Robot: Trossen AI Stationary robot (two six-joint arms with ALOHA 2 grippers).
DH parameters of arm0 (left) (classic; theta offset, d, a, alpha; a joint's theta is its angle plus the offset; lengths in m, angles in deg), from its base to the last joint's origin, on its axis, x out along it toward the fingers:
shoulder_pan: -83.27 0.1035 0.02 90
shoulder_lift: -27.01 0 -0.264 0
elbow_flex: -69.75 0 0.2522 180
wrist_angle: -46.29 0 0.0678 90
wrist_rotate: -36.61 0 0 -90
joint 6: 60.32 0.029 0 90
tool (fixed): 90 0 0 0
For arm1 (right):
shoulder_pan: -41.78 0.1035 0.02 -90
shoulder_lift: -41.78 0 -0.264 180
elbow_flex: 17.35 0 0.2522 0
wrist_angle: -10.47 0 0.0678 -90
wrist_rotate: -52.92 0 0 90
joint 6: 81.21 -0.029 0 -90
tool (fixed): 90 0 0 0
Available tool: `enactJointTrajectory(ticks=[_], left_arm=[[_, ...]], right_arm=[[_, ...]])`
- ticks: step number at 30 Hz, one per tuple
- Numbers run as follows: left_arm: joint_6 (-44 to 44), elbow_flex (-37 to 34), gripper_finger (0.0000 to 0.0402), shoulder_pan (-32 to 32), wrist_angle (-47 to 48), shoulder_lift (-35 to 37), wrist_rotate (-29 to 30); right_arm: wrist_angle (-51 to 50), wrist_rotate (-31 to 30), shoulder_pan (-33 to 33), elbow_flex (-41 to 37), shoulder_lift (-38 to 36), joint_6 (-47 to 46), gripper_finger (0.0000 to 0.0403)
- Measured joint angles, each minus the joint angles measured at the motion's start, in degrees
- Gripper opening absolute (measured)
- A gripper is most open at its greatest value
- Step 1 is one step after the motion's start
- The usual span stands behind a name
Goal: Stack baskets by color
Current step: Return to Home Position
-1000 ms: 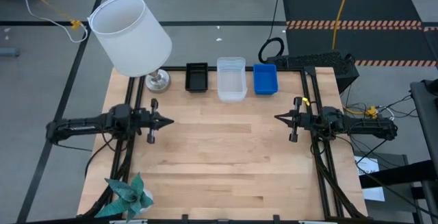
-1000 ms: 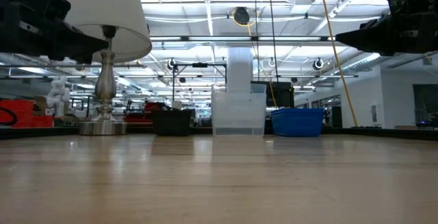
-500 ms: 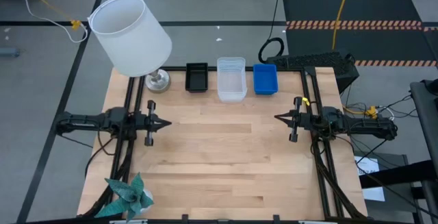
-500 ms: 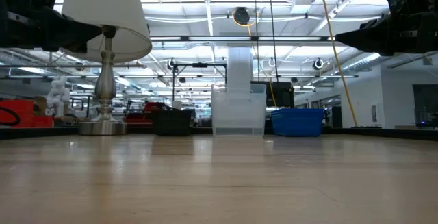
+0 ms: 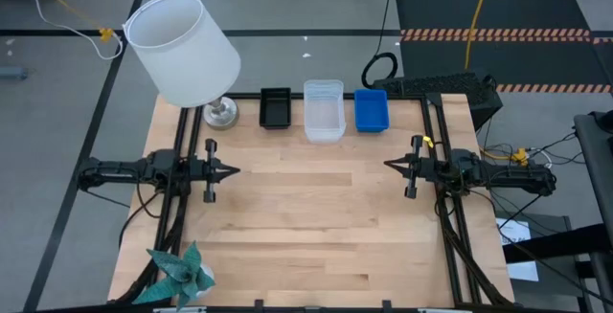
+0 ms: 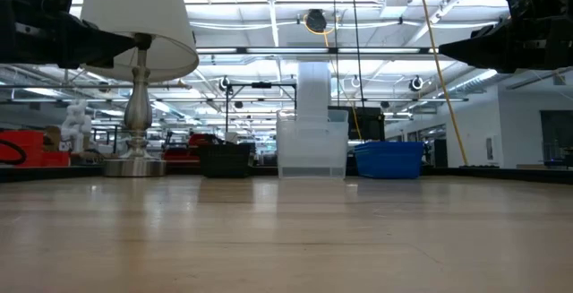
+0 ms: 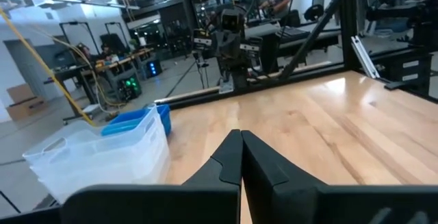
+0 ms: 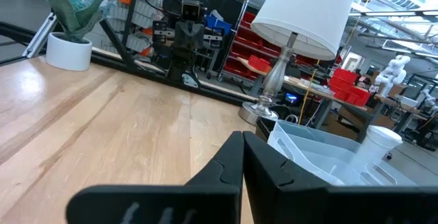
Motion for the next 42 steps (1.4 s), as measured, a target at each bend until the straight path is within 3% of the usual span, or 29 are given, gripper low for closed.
enactJointTrajectory(ticks=[32,42], left_arm=[[0.09,0.02,0.0016,0.1,0.6,0.0,0.63],[0.09,0.02,0.0003,0.1,0.62,0.0,0.64]], right_arm=[[0.0,0.01,0.0,0.0,0.0,0.02,0.0],[0.0,0.01,0.02,0.0,0.0,0.0,0.0]])
